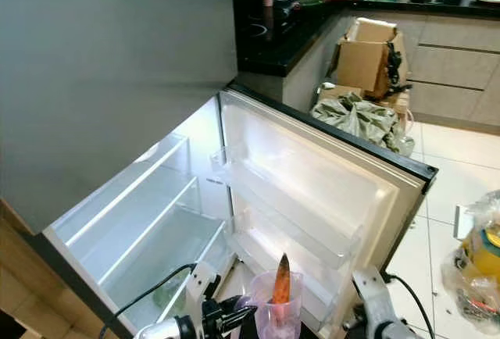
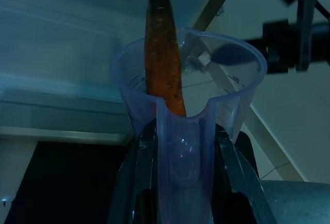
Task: Restocking fridge
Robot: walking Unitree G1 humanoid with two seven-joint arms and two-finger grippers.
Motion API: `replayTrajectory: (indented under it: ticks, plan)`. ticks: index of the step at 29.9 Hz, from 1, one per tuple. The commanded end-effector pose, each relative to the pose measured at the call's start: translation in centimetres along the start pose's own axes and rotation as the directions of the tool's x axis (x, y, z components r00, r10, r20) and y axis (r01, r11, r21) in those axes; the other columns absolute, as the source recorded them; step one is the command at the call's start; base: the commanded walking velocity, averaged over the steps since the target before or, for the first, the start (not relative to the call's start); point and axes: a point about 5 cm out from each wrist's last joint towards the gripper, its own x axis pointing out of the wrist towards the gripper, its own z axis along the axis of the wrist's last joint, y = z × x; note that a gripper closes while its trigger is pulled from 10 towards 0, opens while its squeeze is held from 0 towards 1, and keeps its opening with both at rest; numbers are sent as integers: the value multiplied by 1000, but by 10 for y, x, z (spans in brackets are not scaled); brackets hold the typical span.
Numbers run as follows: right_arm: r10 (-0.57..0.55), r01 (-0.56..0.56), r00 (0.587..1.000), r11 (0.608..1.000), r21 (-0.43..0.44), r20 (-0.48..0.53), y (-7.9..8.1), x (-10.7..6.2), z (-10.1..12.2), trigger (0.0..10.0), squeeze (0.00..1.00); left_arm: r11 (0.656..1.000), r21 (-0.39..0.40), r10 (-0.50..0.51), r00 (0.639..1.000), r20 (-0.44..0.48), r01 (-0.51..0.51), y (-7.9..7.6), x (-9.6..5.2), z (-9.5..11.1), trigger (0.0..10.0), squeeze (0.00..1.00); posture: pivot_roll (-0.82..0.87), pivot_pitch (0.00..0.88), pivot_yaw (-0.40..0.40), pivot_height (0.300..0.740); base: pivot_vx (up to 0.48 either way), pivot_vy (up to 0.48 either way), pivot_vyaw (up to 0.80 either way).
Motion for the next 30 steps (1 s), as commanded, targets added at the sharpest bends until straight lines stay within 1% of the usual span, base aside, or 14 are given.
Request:
replayTrajectory:
  ticks: [1,2,4,6,7,10,13,16,21,22,27,28,29,30]
  plan:
    - [57,-58,998,998,8,41,6,3,7,10000,0,1000,17,5,1000,-9,-5,3,-5,-1,10000,0,-94,0,3,740,0,0,0]
    - [161,-161,985,987,-5,54,11,4,11,10000,0,1000,19,8,1000,-12,-7,3,-6,-2,10000,0,-94,0,3,740,0,0,0]
    - [199,-198,979,980,-14,52,13,4,12,10000,0,1000,19,9,1000,-12,-9,4,-7,-2,10000,0,-94,0,3,740,0,0,0]
    - [338,-336,941,940,-52,29,21,2,12,10000,0,1000,20,13,1000,-10,-13,4,-8,-2,10000,0,-93,0,-1,740,0,0,0]
    - [338,-336,941,940,-52,29,21,2,12,10000,0,1000,20,13,1000,-10,-13,4,-8,-2,10000,0,-93,0,-1,740,0,0,0]
    - [467,-465,884,881,-82,-3,27,-1,11,10000,0,1000,20,16,1000,-11,-16,4,-9,-2,10000,0,-94,0,-2,740,0,0,0]
    - [547,-543,837,835,-91,15,29,-5,17,10000,0,1000,19,16,1000,-11,-16,4,-9,-3,10000,0,-96,0,-2,740,0,0,0]
    - [539,-530,840,839,-123,55,27,-4,27,10000,0,1000,20,13,1000,-11,-13,3,-9,-4,10000,0,-98,0,-2,740,0,0,0]
    - [412,-383,904,900,-209,116,13,0,49,10000,0,1000,20,6,1000,-10,-6,2,-9,-4,10000,0,-101,0,-2,740,0,0,0]
    - [412,-383,904,900,-209,116,13,0,49,10000,0,1000,20,6,1000,-10,-6,2,-9,-4,10000,0,-101,0,-2,740,0,0,0]
    - [290,-249,955,902,-353,68,-3,-1,61,10000,0,1000,21,3,1000,-12,-3,2,-8,-4,10000,0,-101,0,-3,740,0,0,0]
    - [290,-249,955,902,-353,68,-3,-1,61,10000,0,1000,21,3,1000,-12,-3,2,-8,-4,10000,0,-101,0,-3,740,0,0,0]
    - [254,-212,965,907,-364,72,-8,-1,65,10000,0,1000,21,2,1000,-13,-2,2,-8,-4,10000,0,-101,0,-3,740,0,0,0]
    - [170,-122,981,918,-378,96,-18,-2,73,10000,0,1000,23,0,1000,-13,0,2,-8,-4,10000,0,-101,0,-3,740,0,0,0]
